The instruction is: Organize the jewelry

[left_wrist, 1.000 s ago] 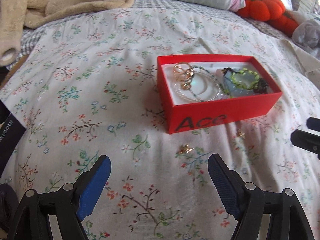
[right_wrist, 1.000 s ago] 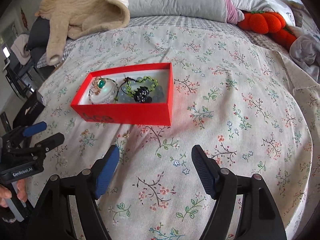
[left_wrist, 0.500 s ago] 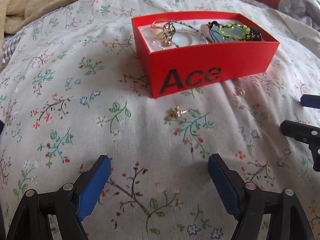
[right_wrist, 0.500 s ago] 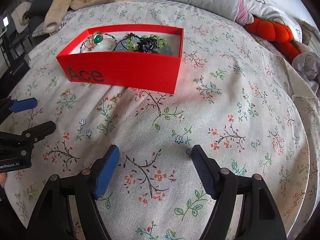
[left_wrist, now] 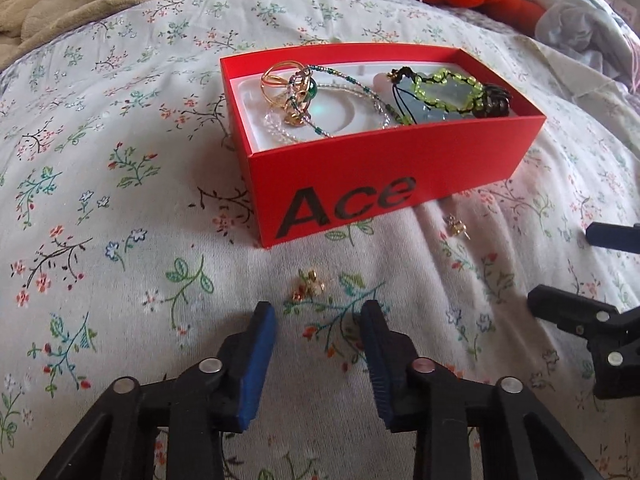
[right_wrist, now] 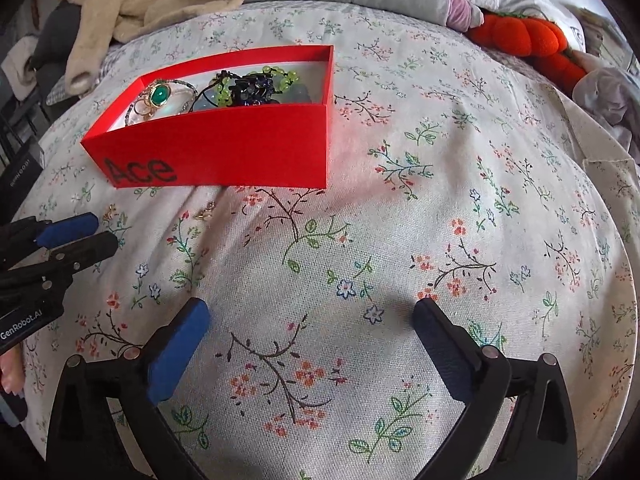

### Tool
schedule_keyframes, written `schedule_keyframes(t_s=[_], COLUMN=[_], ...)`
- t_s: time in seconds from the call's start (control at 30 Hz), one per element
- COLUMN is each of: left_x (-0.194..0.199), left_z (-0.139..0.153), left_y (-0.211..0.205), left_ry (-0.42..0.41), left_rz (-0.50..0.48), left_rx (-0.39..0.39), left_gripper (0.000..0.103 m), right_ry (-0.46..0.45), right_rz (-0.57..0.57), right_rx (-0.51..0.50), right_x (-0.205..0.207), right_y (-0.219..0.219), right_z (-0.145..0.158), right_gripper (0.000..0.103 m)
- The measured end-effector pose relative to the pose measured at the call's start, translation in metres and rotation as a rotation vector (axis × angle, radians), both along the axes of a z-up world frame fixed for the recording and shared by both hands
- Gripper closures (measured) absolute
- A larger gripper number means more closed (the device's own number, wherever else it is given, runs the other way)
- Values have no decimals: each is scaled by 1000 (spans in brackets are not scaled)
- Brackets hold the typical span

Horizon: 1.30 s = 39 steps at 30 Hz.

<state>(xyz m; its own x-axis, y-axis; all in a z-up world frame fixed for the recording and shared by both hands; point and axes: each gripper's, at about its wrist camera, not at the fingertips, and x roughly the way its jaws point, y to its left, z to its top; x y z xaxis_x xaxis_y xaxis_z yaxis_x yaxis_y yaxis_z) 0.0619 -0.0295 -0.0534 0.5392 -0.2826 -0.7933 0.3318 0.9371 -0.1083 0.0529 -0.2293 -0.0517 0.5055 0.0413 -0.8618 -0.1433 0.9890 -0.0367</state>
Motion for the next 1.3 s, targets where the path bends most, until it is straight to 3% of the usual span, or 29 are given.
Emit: schedule_keyframes(t_s=[0.23,0.5,0.73,0.8,0.93,1.0,1.13,1.23,1.3], left_x=[4,3,3,2,0,-1,-2,-5,-7], left_z=[1,6,15,17,16,14,9,10,11], left_y=[-7,1,19,24,30,33,39,41,42], left_ry=[6,3,2,3,19,33,76,71,63], left_rz=[-21,-2,40,43,41,44,55,50,48], left_rx=[-2,-6,-33,-39,-42,-38,-44,-43,-45], left_gripper=[99,103,103,103,103,103,103,84,81], right_ry=[11,1,-33,-46,-37,-42,-42,-34,-33], right_rz=[11,88,127,140,167,169,177,184,188], right_rx=[-5,-10,85,111,134,126,119,121,106], right_x=[3,4,9,13,21,23,29,32,34], right_y=[4,17,29,34,48,53,57,59,61], right_z=[1,4,11,14,11,10,7,4,1], right_gripper=[0,0,1,4,33,39,62,68,69])
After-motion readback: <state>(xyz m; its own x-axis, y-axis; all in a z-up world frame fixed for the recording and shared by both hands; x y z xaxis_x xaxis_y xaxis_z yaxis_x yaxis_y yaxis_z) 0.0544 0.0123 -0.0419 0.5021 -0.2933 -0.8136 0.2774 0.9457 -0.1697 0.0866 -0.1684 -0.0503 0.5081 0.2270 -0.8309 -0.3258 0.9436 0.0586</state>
